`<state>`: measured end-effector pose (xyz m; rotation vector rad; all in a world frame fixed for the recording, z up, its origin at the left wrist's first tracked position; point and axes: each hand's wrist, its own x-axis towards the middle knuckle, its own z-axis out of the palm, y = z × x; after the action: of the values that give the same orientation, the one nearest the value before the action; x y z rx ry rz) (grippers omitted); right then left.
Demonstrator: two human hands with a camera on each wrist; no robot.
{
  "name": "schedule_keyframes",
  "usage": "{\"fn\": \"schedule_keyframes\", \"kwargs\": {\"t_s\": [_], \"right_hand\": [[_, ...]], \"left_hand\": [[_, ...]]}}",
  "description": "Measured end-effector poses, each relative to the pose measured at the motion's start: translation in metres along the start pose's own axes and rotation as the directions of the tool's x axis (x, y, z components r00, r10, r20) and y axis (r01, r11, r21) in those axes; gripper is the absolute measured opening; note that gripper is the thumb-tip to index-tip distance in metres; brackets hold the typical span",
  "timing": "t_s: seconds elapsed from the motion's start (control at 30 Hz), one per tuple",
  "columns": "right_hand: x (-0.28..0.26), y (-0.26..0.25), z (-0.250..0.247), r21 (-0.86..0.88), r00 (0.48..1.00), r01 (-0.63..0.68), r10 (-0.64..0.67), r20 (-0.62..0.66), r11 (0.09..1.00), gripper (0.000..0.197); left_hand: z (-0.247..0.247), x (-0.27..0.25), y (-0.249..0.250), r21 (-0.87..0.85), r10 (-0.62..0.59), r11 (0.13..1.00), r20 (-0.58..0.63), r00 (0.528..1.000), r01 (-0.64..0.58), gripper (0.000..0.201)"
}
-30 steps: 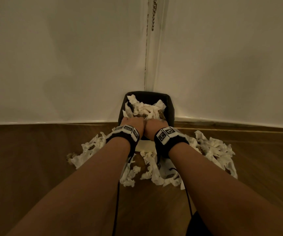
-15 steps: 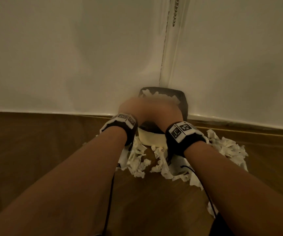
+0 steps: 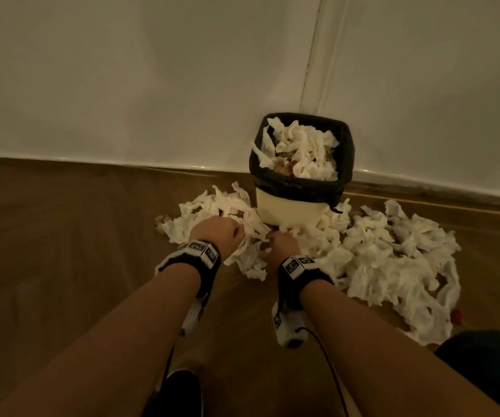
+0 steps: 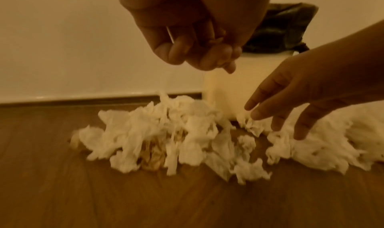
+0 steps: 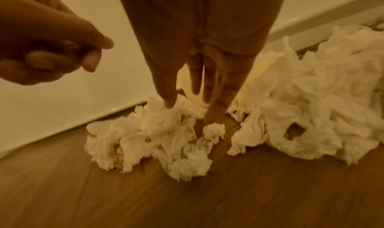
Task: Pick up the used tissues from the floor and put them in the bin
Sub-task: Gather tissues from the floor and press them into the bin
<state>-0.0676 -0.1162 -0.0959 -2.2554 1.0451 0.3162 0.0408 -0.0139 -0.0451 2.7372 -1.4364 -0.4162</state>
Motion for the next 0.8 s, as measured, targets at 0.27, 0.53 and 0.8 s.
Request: {"fn": "schedule_keyframes", "kwargs": {"t_s": [0.27, 0.53, 0.8], "right_hand": [[0.011, 0.004, 0.044, -0.126, 0.972, -0.211, 0.221, 0.076, 0.969, 0.105], [0.013, 0.008, 0.07, -0.09, 0.979, -0.202, 0.199, -0.043, 0.975, 0.076], [0.013, 0.013, 0.077, -0.015, 0.988, -0.147, 0.146, -0.039, 0.989, 0.026]], "left_hand": [[0.056, -0.026, -0.012, -0.119, -0.082, 0.989, 0.085, 0.993, 0.092, 0.026], [0.079, -0.038, -0.033, -0.263, -0.178, 0.946, 0.06, 0.982, 0.188, 0.025], [0.09, -0.037, -0.03, -0.338, -0.251, 0.911, -0.002, 0.968, 0.236, 0.024]]}}
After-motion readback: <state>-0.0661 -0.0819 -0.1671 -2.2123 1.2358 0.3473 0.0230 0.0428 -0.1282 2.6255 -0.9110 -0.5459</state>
